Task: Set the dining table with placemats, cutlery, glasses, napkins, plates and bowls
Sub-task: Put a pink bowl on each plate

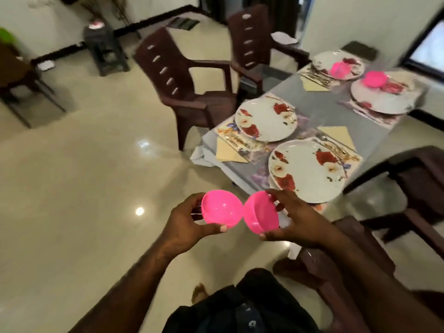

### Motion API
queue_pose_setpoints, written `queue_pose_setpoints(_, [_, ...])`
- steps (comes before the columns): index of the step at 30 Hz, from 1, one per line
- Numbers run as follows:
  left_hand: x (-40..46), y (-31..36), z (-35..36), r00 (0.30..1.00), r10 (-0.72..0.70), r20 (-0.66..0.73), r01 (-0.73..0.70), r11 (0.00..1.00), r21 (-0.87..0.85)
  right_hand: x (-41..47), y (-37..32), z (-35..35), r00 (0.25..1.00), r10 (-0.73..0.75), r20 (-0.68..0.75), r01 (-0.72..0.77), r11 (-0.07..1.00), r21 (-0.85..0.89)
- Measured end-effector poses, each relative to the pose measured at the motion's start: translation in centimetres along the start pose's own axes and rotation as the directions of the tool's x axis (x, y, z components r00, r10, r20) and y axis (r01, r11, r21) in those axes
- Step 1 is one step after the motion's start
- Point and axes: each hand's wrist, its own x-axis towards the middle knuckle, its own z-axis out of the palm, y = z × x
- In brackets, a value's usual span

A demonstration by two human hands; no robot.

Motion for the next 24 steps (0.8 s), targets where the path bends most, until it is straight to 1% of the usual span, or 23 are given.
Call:
queue_pose_setpoints(3, [7.2,2.9,1.2,0.989,0.044,0.143,-0.047,0.999,0.018,-0.5,1.6,-1.9,0.986,0.115,-0.12,-0.107,0.992,0.068])
queue_pose_setpoints(6, [13.8,5.8,3.8,0.971,0.056,0.23,-0.059,0.998,0.004,0.6,4.7,-4.8,0.953,0.235,-0.191,-0.214,0.969,0.124])
queue_pose_setpoints(8, [17.9,7.2,5.5,0.965,0.067,0.255,-0.071,0.997,0.007,2.6,7.1,-6.7,0.935,0.274,-0.227,-0.246,0.959,0.144])
queue_pose_setpoints(13, [25.9,10.6,9.0,0.97,-0.01,0.244,0.007,1.0,0.013,9.0,14.6,-10.9,0.89,0.392,-0.233,-0.371,0.919,0.131])
queue_pose_setpoints(16, [29.3,12.6,10.0,0.979,-0.032,0.199,0.035,0.999,-0.009,13.8,19.0,-12.3,0.875,0.43,-0.223,-0.435,0.9,0.026])
queue_pose_setpoints(19, [31.9,13.9,10.3,0.982,-0.062,0.176,0.07,0.997,-0.039,18.3,21.0,-13.2,0.86,0.483,-0.163,-0.508,0.836,-0.207])
queue_pose_setpoints(21, [33.6,14.3,10.6,0.982,-0.075,0.176,0.086,0.995,-0.055,20.8,22.0,-13.5,0.864,0.485,-0.134,-0.499,0.787,-0.363])
queue_pose_setpoints(22, [34.3,14.4,10.7,0.981,-0.08,0.174,0.091,0.994,-0.055,21.7,22.5,-13.6,0.866,0.484,-0.126,-0.489,0.768,-0.414])
queue_pose_setpoints(24, [35.7,14.6,10.9,0.979,-0.1,0.18,0.11,0.993,-0.044,23.2,23.5,-13.6,0.863,0.494,-0.105,-0.483,0.746,-0.459])
